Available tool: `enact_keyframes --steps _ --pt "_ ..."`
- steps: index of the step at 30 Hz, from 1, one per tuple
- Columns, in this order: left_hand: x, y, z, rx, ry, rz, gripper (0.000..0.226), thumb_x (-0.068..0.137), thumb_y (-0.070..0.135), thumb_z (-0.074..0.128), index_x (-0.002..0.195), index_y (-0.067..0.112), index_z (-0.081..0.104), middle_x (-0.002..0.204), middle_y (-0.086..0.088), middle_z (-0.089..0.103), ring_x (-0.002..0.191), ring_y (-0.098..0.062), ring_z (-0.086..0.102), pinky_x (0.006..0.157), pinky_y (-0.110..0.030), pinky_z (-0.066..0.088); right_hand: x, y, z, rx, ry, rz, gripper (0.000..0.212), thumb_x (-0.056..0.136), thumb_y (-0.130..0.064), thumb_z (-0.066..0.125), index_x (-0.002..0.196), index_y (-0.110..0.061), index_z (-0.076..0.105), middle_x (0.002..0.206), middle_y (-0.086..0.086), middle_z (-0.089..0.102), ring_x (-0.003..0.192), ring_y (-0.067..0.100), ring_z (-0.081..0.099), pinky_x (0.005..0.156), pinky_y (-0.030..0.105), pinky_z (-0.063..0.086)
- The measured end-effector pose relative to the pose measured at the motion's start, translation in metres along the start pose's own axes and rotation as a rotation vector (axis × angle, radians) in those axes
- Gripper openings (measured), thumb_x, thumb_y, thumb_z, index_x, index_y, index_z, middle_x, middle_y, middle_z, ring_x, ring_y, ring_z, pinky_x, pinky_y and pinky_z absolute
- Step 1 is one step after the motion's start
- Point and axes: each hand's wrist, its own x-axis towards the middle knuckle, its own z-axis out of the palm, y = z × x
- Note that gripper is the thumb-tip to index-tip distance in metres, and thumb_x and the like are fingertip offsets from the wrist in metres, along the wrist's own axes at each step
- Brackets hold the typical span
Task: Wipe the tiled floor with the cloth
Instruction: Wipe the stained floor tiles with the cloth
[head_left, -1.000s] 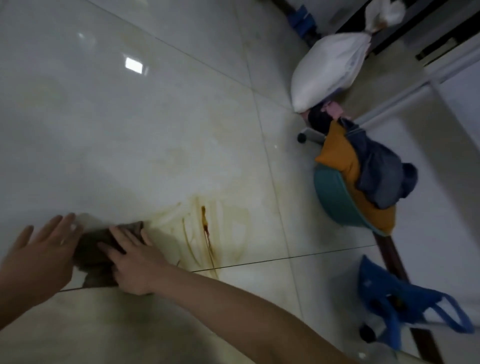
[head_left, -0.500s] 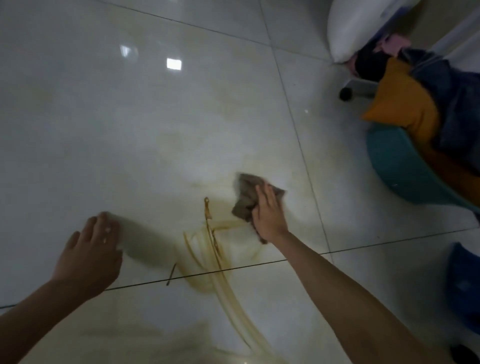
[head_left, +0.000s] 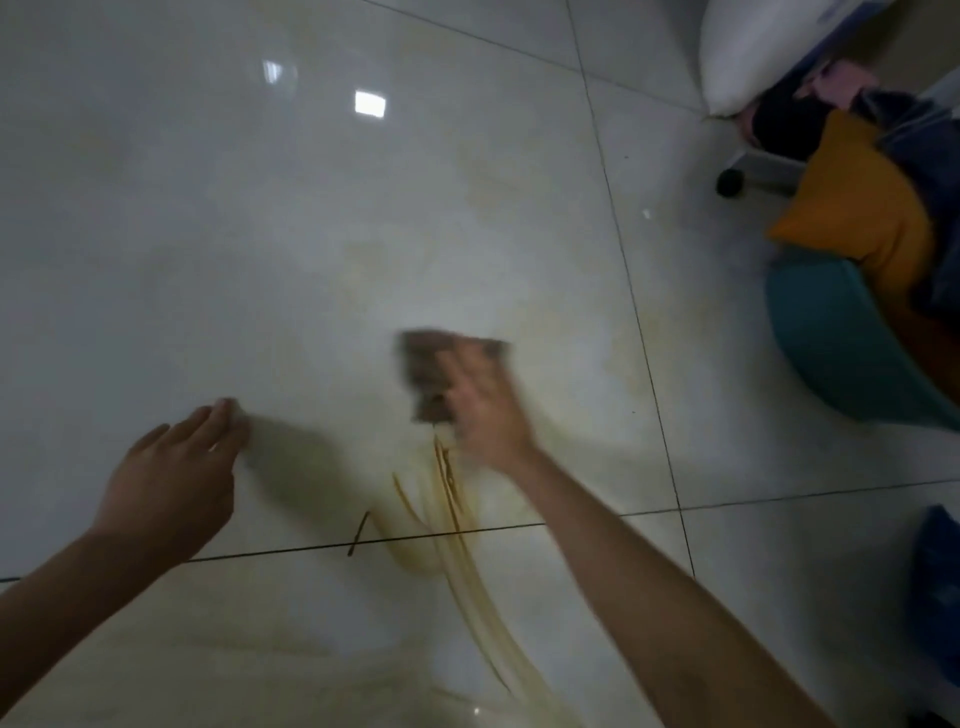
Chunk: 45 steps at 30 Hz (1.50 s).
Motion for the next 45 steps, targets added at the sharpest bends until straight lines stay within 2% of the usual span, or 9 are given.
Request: enact_keyframes --steps 6,11,15,18,24,29,32,39,45 --pt "-0.004 0.005 -0.002 -0.010 0.064 0.001 0.053 0.074 0.006 0.033 0.112 -0.014 0.063 0.120 -0.031 0.060 0.101 -0.045 0.065 0.076 -0.054 0.055 -0.001 0.013 -0.003 0.087 0.203 0.693 0.052 0.105 -0.028 0.027 0.153 -0.010 0.017 0.161 0.015 0.007 0.150 0.026 0.004 0.120 0.042 0.001" --pt "-0.020 -0.002 0.000 -0.129 -0.010 -0.071 0.068 0.078 -0.003 0.065 0.142 -0.004 0.040 0.149 -0.022 0.036 0.136 -0.037 0.039 0.105 -0.053 0.038 -0.028 -0.149 0.047 0.144 0.177 0.081 0.051 0.102 -0.027 0.034 0.150 -0.012 0.028 0.159 0.013 0.021 0.148 0.029 0.014 0.120 0.049 0.014" --pt "-0.040 -0.009 0.004 -0.048 0.010 -0.041 0.063 0.071 0.000 0.073 0.129 -0.012 0.052 0.144 -0.029 0.040 0.132 -0.042 0.041 0.099 -0.062 0.039 -0.036 -0.123 0.037 0.089 0.004 -0.401 0.049 0.100 -0.022 0.043 0.148 -0.014 0.034 0.160 0.010 0.021 0.149 0.025 0.014 0.119 0.047 0.014" --pt "-0.051 -0.009 0.006 0.037 0.020 -0.033 0.049 0.081 0.013 0.052 0.121 -0.014 0.058 0.137 -0.030 0.048 0.124 -0.044 0.050 0.095 -0.060 0.041 -0.028 -0.037 0.012 0.137 0.068 -0.139 0.046 0.093 0.000 0.050 0.139 0.002 0.046 0.149 0.025 0.036 0.139 0.044 0.033 0.114 0.054 0.026" --pt "-0.060 -0.001 0.007 0.063 -0.020 -0.033 0.051 0.078 0.013 0.050 0.121 -0.012 0.059 0.134 -0.028 0.053 0.122 -0.043 0.053 0.094 -0.060 0.044 -0.017 0.012 -0.006 0.058 0.053 0.517 0.055 0.103 -0.017 0.031 0.154 -0.008 0.012 0.162 0.016 0.001 0.149 0.030 -0.001 0.121 0.042 0.008" --pt "-0.056 0.006 0.001 0.035 -0.094 -0.087 0.067 0.055 0.000 0.085 0.117 -0.014 0.061 0.128 -0.029 0.057 0.115 -0.044 0.059 0.089 -0.061 0.047 -0.056 -0.119 0.026 0.178 -0.012 -0.085 0.056 0.102 -0.038 0.033 0.150 -0.009 0.031 0.160 0.013 0.016 0.149 0.028 0.007 0.121 0.042 0.004" --pt "-0.050 0.008 -0.002 0.053 -0.119 -0.092 0.066 0.051 0.001 0.088 0.111 -0.015 0.064 0.119 -0.030 0.061 0.106 -0.044 0.063 0.083 -0.061 0.050 -0.048 -0.091 0.011 0.164 -0.044 -0.345 0.046 0.098 -0.020 0.054 0.139 0.000 0.048 0.151 0.021 0.035 0.141 0.036 0.031 0.117 0.049 0.022" --pt "-0.049 0.005 0.004 0.076 -0.167 -0.089 0.065 0.087 0.016 0.061 0.144 -0.004 0.037 0.153 -0.020 0.032 0.141 -0.032 0.033 0.112 -0.049 0.027 0.003 -0.014 -0.017 0.151 -0.003 0.289 0.051 0.106 -0.020 0.028 0.153 -0.006 0.015 0.162 0.014 0.004 0.150 0.024 0.000 0.121 0.031 -0.001" --pt "-0.046 0.008 0.000 0.085 -0.238 -0.135 0.064 0.095 0.023 0.044 0.151 0.002 0.022 0.159 -0.013 0.019 0.146 -0.026 0.020 0.117 -0.043 0.018 -0.066 -0.084 0.007 0.281 -0.070 -0.221 0.043 0.093 -0.001 0.052 0.136 0.001 0.051 0.148 0.022 0.038 0.140 0.037 0.033 0.119 0.043 0.017"
